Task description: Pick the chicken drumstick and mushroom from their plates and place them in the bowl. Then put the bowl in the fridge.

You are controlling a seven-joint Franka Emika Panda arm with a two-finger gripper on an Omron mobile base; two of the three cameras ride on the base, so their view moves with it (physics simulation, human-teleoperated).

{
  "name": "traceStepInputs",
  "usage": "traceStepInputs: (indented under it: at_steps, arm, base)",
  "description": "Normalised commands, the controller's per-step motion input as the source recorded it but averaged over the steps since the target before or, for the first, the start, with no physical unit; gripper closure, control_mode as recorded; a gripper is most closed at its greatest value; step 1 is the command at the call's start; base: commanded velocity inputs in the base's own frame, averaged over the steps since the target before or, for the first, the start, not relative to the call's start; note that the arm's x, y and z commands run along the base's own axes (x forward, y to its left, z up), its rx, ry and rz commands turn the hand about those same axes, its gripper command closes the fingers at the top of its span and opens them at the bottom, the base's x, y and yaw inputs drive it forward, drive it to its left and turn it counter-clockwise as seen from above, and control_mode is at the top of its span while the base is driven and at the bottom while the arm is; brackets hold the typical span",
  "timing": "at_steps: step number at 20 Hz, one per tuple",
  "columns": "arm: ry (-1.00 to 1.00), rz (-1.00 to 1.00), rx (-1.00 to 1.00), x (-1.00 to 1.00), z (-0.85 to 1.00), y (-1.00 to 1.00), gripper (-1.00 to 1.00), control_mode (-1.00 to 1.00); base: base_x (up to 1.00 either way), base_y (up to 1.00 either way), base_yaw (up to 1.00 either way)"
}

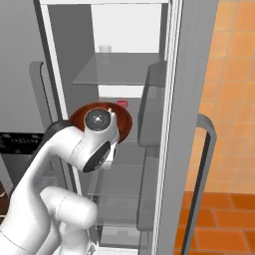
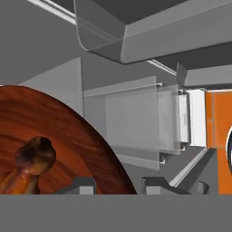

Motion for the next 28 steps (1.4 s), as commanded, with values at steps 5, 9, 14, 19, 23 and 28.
traceStepInputs:
  at_steps: [5,9,14,19,23,28]
  arm:
    - [0.03,-0.01,0.00,0.72,-0.07,0.13,1.00,-1.00]
    - [0.01,0.00,0.00,0.58,-0.31,0.00,1.00,-1.00]
    - [0.02,0.00,0.00,0.55,-0.48,0.00,1.00,-1.00]
    - [0.03,0.00,0.00,0.46,-0.40,0.00,1.00,-1.00]
    - [0.07,0.00,0.00,0.54,-0.24,-0.01,1.00,-1.00]
    - [0.05,0.00,0.00,0.55,-0.22,-0.16,1.00,-1.00]
  base:
    - [0.00,0.00,0.00]
    - [0.00,0.00,0.00]
    - [0.00,0.00,0.00]
    - [0.00,0.00,0.00]
    - [0.00,0.00,0.00]
    - [0.00,0.00,0.00]
